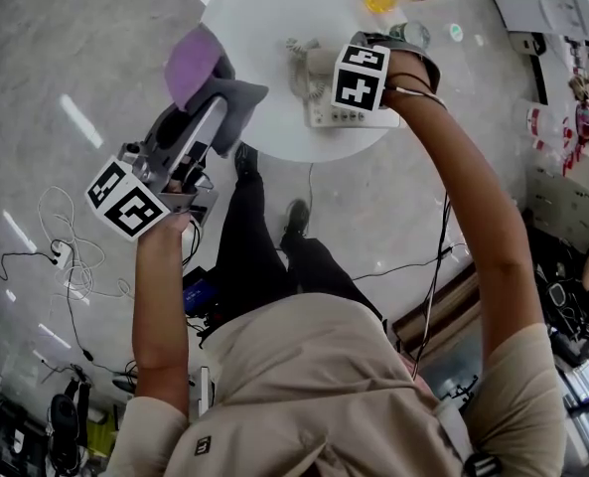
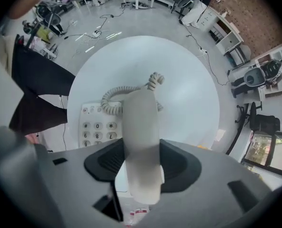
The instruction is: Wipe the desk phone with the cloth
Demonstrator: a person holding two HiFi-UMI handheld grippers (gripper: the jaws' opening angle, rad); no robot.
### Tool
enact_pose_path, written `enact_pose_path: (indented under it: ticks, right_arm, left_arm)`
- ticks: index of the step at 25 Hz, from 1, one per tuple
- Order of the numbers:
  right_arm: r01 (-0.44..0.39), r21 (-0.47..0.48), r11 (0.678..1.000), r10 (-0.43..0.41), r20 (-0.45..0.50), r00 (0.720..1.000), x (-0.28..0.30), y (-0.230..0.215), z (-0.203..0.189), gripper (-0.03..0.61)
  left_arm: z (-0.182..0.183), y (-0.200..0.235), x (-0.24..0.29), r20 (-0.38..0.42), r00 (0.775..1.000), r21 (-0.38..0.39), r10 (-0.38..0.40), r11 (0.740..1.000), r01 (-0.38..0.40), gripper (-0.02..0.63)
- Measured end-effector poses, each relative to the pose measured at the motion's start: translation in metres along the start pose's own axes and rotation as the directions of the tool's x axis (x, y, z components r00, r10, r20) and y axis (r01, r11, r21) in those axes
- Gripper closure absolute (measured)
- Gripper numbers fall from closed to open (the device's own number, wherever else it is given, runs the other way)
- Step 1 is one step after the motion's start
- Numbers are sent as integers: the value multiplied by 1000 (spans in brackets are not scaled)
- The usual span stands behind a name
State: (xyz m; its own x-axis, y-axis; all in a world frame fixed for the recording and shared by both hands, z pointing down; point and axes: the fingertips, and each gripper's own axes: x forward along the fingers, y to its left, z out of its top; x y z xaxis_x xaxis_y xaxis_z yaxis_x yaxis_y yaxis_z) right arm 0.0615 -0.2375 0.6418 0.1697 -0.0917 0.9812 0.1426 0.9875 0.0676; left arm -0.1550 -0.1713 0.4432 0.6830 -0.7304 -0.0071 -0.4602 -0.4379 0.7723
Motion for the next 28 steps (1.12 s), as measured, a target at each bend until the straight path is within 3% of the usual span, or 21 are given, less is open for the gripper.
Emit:
enact_pose_path:
  ticks: [4,9,12,17,28]
  right_arm:
    - [-71,2,997,71,39,997,0,5,14,370]
    - [-167,-20,986,166,-56,985,0,13,3,367]
    - [-147,-1,989,147,-58,987,4,8,-3,368]
    - [-102,-86,991,99,-45,994,7,8,1,362]
    - [-74,9,997,73,63,995,-8,6,5,251]
  left_arm:
    - [-2,4,-2,4,1000,-8,6,1000,-6,523]
    - [-3,5,-3,6,1000,-12,8,1000,-8,523]
    - [-4,6,-3,6,1000,-15,8,1000,-8,523]
    - [-3,5,-2,2,1000,-15,7,1000,-7,523]
    - [6,-4,-1,3,1000,11,-1,1000,1,523]
